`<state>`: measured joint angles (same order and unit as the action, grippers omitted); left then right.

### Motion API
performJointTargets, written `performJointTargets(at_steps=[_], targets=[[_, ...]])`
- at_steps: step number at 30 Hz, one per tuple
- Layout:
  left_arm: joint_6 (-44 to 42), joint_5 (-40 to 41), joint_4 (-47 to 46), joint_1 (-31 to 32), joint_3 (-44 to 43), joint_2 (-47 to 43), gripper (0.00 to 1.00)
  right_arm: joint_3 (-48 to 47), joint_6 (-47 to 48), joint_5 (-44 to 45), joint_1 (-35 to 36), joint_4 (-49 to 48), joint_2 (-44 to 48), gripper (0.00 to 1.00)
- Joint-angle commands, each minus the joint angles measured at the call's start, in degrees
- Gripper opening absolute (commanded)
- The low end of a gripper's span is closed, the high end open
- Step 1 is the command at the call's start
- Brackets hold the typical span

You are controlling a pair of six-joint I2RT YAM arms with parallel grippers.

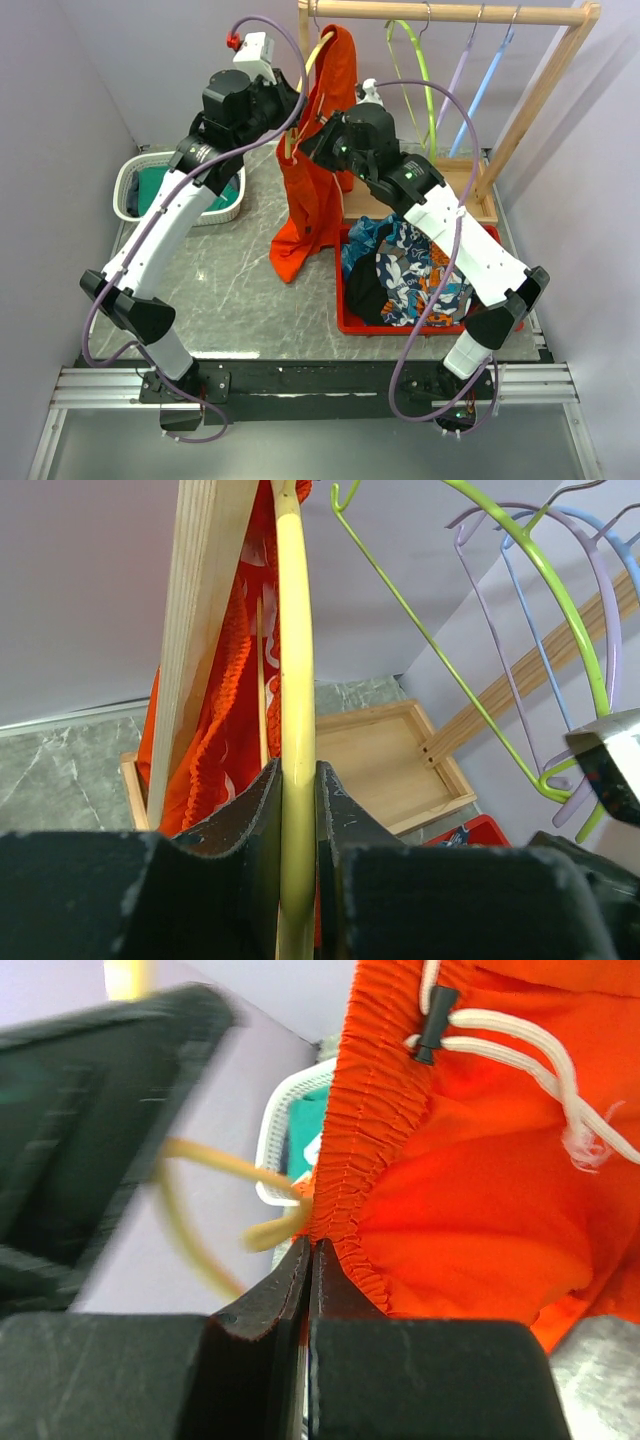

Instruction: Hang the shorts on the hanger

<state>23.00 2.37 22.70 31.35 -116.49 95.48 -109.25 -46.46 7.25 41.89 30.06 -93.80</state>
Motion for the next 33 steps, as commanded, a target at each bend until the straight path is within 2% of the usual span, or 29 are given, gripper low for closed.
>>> performJointTargets(at_steps=[1, 14, 22, 31, 33], targets=[[1.43, 0.18, -4.07, 0.11, 2.23, 1.02, 0.01, -4.82, -0.04, -5.75, 2.41, -0.53, 3.54, 0.0], [-0.24, 3.43, -5.65, 1.43, 6.53, 0.5, 0.01, -12.56, -0.21, -7.77, 1.88, 2.37, 2.13, 0.0], [-1.73, 2.9, -2.49, 1.52, 8.38, -2.58, 0.01, -23.54, -0.92, -10.58, -5.93, 6.94, -4.37, 0.0], [-1.92, -0.17, 7.7, 1.08, 3.03, -3.9, 0.01, -20.83, -0.65, -12.78, -9.54, 3.86, -7.01, 0.0], [-1.39, -1.84, 9.11, 0.82, 1.27, -3.81, 0.06, -19.86, 0.05, -12.17, -9.54, 2.98, -6.92, 0.0]])
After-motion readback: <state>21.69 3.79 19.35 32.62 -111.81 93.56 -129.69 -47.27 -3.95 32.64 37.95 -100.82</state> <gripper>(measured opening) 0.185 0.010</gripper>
